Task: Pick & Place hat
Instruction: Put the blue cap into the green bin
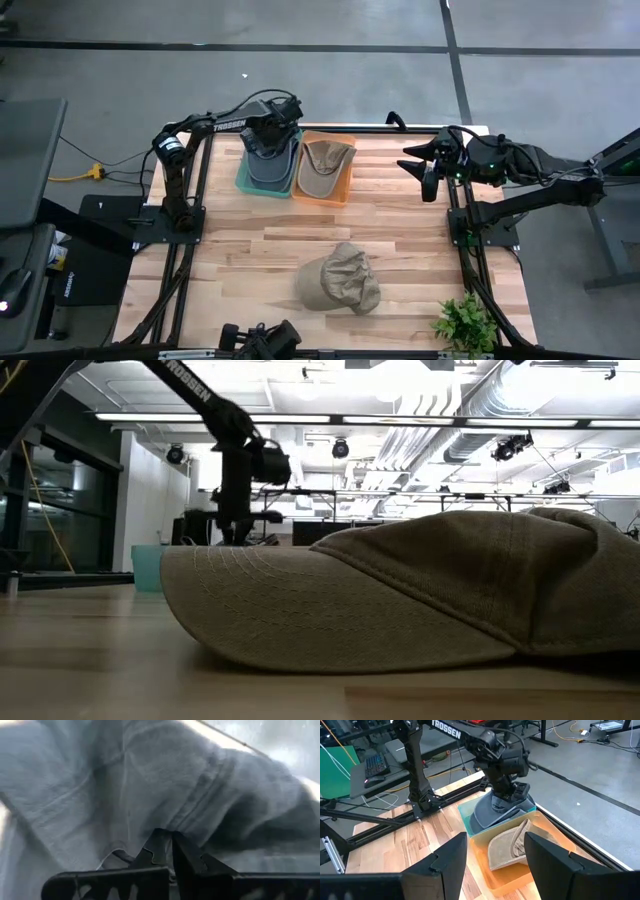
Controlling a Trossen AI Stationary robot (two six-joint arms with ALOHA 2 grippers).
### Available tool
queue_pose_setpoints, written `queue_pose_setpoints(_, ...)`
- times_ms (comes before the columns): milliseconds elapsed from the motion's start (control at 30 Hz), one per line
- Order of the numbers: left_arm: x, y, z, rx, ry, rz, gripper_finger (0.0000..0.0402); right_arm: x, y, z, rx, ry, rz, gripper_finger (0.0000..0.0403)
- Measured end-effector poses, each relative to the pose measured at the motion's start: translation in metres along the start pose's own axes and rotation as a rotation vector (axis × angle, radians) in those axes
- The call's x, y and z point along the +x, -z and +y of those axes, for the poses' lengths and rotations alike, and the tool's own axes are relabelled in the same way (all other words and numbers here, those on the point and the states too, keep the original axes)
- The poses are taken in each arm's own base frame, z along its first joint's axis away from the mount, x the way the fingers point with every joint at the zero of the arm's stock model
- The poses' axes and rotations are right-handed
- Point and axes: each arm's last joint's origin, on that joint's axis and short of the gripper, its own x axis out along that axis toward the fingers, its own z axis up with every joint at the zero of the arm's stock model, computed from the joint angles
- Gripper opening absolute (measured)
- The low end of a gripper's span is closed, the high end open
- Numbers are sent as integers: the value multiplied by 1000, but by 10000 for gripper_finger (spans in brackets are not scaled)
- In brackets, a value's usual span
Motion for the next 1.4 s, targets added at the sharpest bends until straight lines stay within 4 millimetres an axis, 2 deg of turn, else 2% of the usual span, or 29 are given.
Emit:
queue_pose_setpoints(167,23,11,8,-2,41,82,0,0,0,0,-7,-2,1,192)
queue_pose_setpoints(367,39,23,18,18,61,174,0,0,0,0,-7,-2,1,192)
queue_pose_setpoints(600,42,25,22,50,58,192,0,0,0,0,-5,-2,1,192)
queue_pose_setpoints(800,16,12,8,75,121,159,0,0,0,0,-6,-2,1,192)
queue_pose_setpoints(1100,-14,-2,-5,148,121,141,0,0,0,0,-6,-9,3,192)
queue_pose_setpoints(1267,-60,-14,-7,220,238,84,0,0,0,1,1,-27,11,192)
queue_pose_setpoints(1400,-95,-17,3,263,318,33,0,0,0,1,12,-27,11,192)
